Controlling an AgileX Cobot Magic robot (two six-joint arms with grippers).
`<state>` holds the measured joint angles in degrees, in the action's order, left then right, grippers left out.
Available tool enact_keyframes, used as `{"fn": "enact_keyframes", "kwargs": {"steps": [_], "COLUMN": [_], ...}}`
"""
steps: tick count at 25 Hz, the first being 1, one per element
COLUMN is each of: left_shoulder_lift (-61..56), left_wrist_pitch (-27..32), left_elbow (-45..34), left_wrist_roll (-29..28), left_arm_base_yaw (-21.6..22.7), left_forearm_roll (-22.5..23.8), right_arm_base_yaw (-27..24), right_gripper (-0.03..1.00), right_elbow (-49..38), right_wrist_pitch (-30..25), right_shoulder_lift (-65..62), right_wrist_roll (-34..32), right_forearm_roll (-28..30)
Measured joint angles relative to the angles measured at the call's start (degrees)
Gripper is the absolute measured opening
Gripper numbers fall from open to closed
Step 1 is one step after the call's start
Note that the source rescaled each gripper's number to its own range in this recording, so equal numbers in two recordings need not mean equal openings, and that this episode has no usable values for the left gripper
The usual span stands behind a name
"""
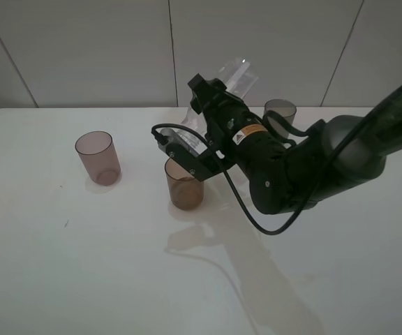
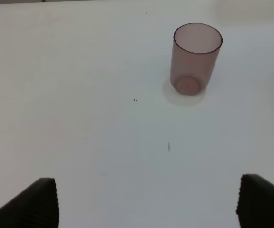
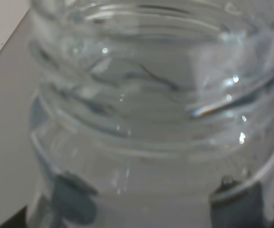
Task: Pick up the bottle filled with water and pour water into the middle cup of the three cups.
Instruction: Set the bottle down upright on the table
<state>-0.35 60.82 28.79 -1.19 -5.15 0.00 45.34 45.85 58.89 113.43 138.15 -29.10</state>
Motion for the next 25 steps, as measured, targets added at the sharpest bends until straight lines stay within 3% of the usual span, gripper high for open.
{"fn": "enact_keyframes", "kwargs": {"steps": [6,9,12,19,22,25], "left_shoulder_lift": [0.0,0.0,0.0,0.0,0.0,0.0], "left_wrist_pitch": [0.0,0.0,0.0,0.0,0.0,0.0], "left_elbow": [0.0,0.0,0.0,0.0,0.0,0.0], "left_wrist_roll": [0.0,0.0,0.0,0.0,0.0,0.0], "left_arm_base_yaw": [0.0,0.0,0.0,0.0,0.0,0.0], "left_forearm_roll": [0.0,0.0,0.0,0.0,0.0,0.0], "right_arm_base_yaw": [0.0,0.0,0.0,0.0,0.0,0.0], "right_gripper": [0.02,0.02,0.02,0.02,0.02,0.02], "right_elbow": [0.0,0.0,-0.1,-0.1,-0.1,-0.1], "right_wrist_pitch": [0.4,-0.4,-4.6,-25.9,-34.7,-39.7], "right_shoulder_lift": [-0.1,-1.6,-6.2,-21.1,-25.3,-26.1], "right_wrist_roll": [-0.8,-4.8,-9.9,-23.3,-29.4,-34.8], "right_forearm_roll": [-4.3,-8.3,-14.7,-37.2,-40.8,-41.2]}}
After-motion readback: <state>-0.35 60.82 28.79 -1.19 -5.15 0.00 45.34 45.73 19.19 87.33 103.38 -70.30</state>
